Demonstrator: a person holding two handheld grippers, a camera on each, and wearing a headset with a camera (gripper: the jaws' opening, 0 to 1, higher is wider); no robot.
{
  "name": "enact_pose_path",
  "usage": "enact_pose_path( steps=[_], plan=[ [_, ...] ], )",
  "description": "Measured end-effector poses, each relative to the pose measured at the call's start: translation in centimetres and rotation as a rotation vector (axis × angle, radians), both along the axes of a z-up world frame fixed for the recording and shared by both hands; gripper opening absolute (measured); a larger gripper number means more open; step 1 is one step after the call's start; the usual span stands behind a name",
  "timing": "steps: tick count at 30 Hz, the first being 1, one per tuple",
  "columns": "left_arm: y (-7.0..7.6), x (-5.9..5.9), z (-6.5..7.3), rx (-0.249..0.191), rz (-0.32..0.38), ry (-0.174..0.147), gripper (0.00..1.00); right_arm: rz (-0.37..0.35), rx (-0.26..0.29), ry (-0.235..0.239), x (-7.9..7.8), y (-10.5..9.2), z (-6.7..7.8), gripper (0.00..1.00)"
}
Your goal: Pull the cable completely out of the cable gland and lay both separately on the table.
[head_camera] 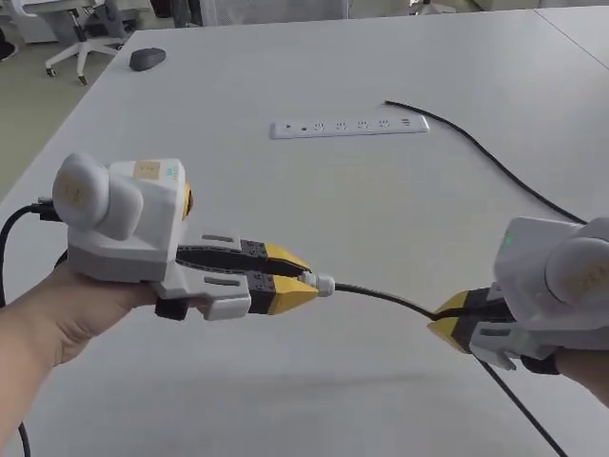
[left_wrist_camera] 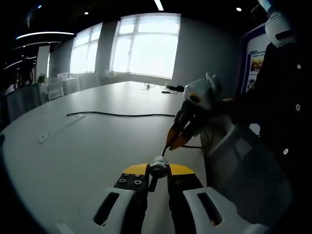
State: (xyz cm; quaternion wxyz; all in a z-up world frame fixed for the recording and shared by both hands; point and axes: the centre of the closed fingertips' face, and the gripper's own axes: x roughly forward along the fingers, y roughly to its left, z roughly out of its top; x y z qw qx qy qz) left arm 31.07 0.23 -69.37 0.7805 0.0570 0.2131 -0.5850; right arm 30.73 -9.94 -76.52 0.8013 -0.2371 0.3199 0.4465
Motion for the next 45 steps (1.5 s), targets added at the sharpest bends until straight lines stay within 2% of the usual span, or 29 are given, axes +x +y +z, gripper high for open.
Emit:
enact_pose_path(
  steps=[3, 7, 11, 14, 17, 18, 20, 21, 22, 25, 27, 30, 36, 45],
  plan=[
    [0.0, 0.1, 0.0, 0.000, 0.002, 0.001, 0.15, 0.005, 0.000, 0.003, 0.0, 0.1, -0.1, 0.00],
    [0.1, 0.1, 0.0, 0.002, 0.004, 0.003, 0.15, 0.001, 0.015, 0.003, 0.1, 0.3, 0.2, 0.12],
    [0.1, 0.1, 0.1, 0.001, 0.009, 0.000, 0.15, 0.035, 0.042, -0.017, -0.1, 1.5, 1.1, 0.16],
    [0.1, 0.0, 0.1, 0.004, 0.007, 0.001, 0.15, 0.081, 0.087, -0.061, -0.2, 3.3, 2.5, 0.22],
    [0.1, -0.1, 0.1, 0.005, 0.006, 0.000, 0.15, 0.143, 0.105, -0.139, -0.1, 5.0, 4.1, 0.21],
    [0.1, -0.1, 0.1, 0.006, 0.006, -0.001, 0.15, 0.151, 0.108, -0.150, -0.1, 5.4, 4.4, 0.20],
    [0.1, -0.1, 0.1, 0.004, 0.005, 0.000, 0.15, 0.194, 0.118, -0.204, 0.0, 6.5, 5.4, 0.14],
    [0.0, -0.2, 0.3, -0.005, 0.006, 0.003, 0.15, 0.238, 0.104, -0.249, 0.0, 7.0, 6.0, 0.10],
    [0.1, -0.3, 0.4, -0.007, 0.005, 0.002, 0.15, 0.241, 0.103, -0.281, 0.2, 7.3, 6.5, 0.07],
    [0.3, -0.3, 0.3, 0.002, 0.007, 0.001, 0.15, 0.245, 0.135, -0.220, -0.1, 8.5, 6.2, 0.12],
    [0.4, -0.4, 0.3, 0.005, 0.009, 0.001, 0.15, 0.266, 0.107, -0.212, -0.2, 8.8, 5.6, 0.11],
    [0.5, -0.4, 0.4, 0.004, 0.011, 0.000, 0.15, 0.287, 0.097, -0.202, -0.7, 9.6, 5.1, 0.08],
    [0.5, -0.5, 0.3, 0.005, 0.010, 0.002, 0.15, 0.306, 0.063, -0.219, -0.5, 9.8, 4.8, 0.00],
    [0.5, -0.5, 0.5, 0.001, 0.007, -0.002, 0.15, 0.294, 0.061, -0.215, -0.4, 9.5, 4.8, 0.00]
  ],
)
